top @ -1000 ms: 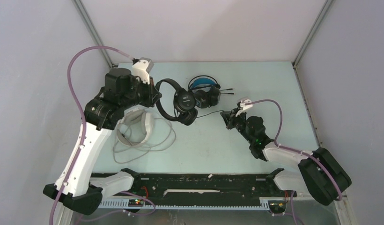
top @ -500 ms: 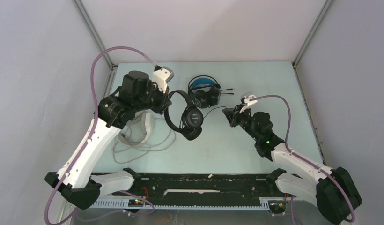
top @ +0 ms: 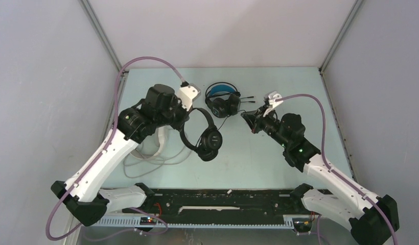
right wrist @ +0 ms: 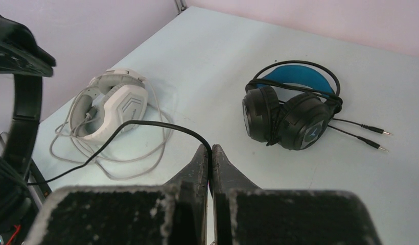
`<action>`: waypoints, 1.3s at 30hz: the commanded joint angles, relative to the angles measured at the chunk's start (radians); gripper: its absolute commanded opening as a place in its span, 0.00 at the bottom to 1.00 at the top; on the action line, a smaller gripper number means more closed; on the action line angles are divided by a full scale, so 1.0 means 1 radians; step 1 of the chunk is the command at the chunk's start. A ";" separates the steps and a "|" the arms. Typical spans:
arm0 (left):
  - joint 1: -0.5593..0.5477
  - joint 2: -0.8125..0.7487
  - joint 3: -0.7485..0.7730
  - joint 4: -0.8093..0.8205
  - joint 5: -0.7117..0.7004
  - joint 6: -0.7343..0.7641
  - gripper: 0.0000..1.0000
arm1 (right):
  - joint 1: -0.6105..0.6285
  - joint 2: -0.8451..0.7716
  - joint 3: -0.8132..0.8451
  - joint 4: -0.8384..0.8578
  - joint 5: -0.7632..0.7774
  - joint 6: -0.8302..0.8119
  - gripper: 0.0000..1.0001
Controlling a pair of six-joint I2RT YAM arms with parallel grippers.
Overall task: Wrap the headphones
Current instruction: Wrap the headphones cable around the headphones.
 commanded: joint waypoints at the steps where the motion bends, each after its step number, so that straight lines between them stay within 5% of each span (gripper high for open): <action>1: -0.035 0.021 -0.043 0.022 -0.023 0.060 0.00 | 0.010 0.009 0.074 -0.059 0.008 -0.020 0.00; 10: -0.106 0.101 -0.043 -0.009 -0.192 0.113 0.00 | 0.009 0.019 0.113 -0.082 0.022 0.013 0.00; 27: -0.143 0.303 0.090 -0.026 -0.327 -0.031 0.00 | 0.031 -0.045 0.204 -0.161 -0.308 0.270 0.00; 39: -0.105 0.361 0.184 0.000 -0.306 -0.191 0.00 | 0.204 0.019 0.211 -0.065 -0.314 0.420 0.00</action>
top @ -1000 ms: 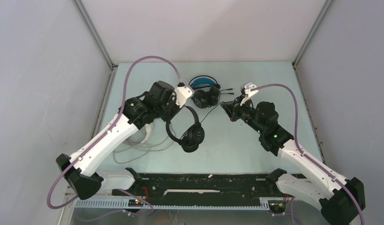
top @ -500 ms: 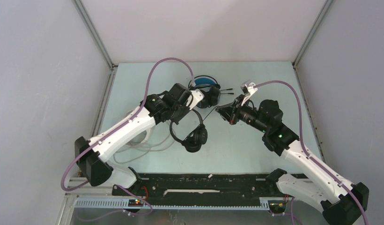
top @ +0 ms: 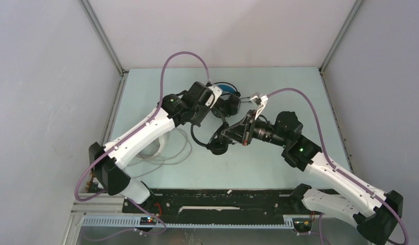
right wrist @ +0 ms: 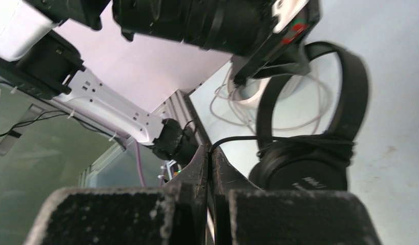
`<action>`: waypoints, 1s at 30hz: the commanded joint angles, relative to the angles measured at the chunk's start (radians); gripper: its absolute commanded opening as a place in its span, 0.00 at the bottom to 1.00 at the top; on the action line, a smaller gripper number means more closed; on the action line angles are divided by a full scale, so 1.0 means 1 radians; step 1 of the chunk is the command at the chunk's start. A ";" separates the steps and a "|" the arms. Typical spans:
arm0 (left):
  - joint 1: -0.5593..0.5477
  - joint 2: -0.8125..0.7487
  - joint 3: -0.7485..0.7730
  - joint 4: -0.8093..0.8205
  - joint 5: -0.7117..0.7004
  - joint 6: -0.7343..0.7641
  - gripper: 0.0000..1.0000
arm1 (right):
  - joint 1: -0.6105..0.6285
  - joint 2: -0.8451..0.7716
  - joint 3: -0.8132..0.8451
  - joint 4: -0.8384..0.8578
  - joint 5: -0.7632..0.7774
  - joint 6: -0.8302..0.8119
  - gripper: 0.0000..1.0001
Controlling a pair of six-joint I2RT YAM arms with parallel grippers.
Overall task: Wrap the headphones
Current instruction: Wrap the headphones cable around the headphones.
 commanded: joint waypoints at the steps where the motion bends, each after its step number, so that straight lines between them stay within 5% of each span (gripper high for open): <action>1: 0.020 -0.004 0.080 0.046 0.022 -0.114 0.00 | 0.079 0.019 0.043 0.086 0.038 0.059 0.00; 15: 0.116 -0.116 0.067 0.183 0.117 -0.381 0.00 | 0.133 0.154 0.119 0.083 0.252 -0.039 0.01; 30: 0.122 -0.187 0.048 0.221 0.118 -0.471 0.00 | 0.138 0.125 0.134 -0.004 0.385 -0.136 0.18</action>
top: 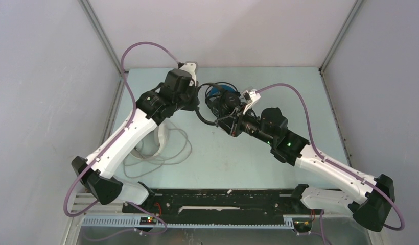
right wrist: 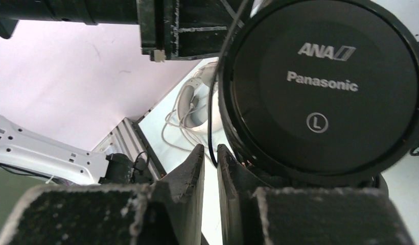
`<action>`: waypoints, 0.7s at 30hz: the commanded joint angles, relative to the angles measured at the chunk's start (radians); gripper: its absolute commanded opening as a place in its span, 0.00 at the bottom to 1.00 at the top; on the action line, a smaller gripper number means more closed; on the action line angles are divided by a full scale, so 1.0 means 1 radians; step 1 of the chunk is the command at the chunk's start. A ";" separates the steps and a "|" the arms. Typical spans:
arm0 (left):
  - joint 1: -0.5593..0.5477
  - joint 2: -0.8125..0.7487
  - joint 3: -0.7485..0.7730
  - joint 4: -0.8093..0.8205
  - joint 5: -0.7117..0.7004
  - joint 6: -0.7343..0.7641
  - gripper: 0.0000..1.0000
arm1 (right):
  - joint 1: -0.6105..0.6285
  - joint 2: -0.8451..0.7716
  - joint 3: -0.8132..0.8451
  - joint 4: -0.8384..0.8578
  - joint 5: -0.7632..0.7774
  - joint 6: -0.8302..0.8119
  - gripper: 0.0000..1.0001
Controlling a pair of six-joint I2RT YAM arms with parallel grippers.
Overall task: Wrap the headphones
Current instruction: Wrap the headphones cable around the headphones.
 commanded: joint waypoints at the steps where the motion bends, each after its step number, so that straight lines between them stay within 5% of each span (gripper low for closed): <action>1: 0.005 -0.082 -0.005 0.089 0.004 -0.058 0.00 | 0.011 -0.030 0.045 -0.034 0.064 -0.058 0.18; 9: 0.014 -0.119 -0.013 0.105 -0.006 -0.073 0.00 | 0.032 -0.046 0.046 -0.053 0.108 -0.107 0.16; 15: 0.015 -0.137 -0.017 0.100 -0.017 -0.080 0.00 | 0.040 -0.037 0.046 -0.029 0.113 -0.144 0.01; 21: 0.029 -0.135 -0.017 0.076 -0.045 -0.091 0.00 | 0.063 -0.054 0.046 -0.022 0.085 -0.175 0.00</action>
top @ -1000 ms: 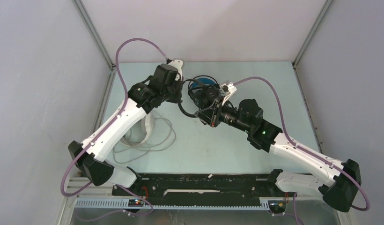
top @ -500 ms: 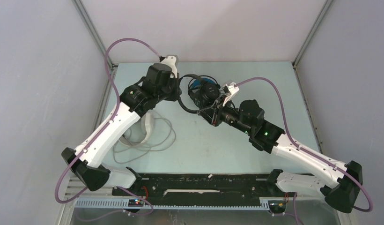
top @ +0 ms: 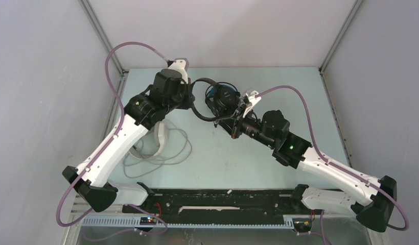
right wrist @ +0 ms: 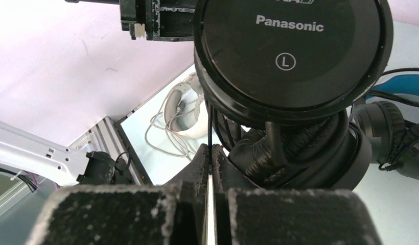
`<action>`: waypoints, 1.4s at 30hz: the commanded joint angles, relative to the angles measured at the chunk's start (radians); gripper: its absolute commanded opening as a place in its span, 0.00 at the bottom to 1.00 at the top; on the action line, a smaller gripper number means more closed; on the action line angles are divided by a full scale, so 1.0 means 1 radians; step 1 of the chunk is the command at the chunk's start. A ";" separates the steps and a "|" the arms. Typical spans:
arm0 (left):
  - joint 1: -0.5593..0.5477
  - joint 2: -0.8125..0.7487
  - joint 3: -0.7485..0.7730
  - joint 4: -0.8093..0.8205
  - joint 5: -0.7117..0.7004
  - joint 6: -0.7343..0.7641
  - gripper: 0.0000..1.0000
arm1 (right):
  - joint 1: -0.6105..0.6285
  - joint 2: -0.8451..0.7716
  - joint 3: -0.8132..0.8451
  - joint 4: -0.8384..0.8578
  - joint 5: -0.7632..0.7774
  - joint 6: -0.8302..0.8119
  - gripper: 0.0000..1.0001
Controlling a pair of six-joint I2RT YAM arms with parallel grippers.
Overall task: Wrap the headphones
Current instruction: Wrap the headphones cable around the headphones.
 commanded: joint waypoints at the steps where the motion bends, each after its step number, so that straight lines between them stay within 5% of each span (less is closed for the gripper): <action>1: 0.015 -0.044 -0.012 0.052 -0.025 -0.049 0.00 | 0.024 -0.023 0.035 -0.002 -0.003 -0.061 0.00; 11: 0.032 -0.055 -0.027 0.003 -0.163 0.007 0.00 | 0.078 -0.020 0.064 -0.077 0.016 -0.233 0.00; 24: 0.059 -0.030 0.007 -0.020 -0.044 -0.004 0.00 | 0.162 0.039 0.057 -0.067 0.155 -0.460 0.00; 42: 0.063 0.009 0.059 -0.131 0.067 0.055 0.00 | 0.325 0.156 -0.216 0.523 0.602 -0.802 0.00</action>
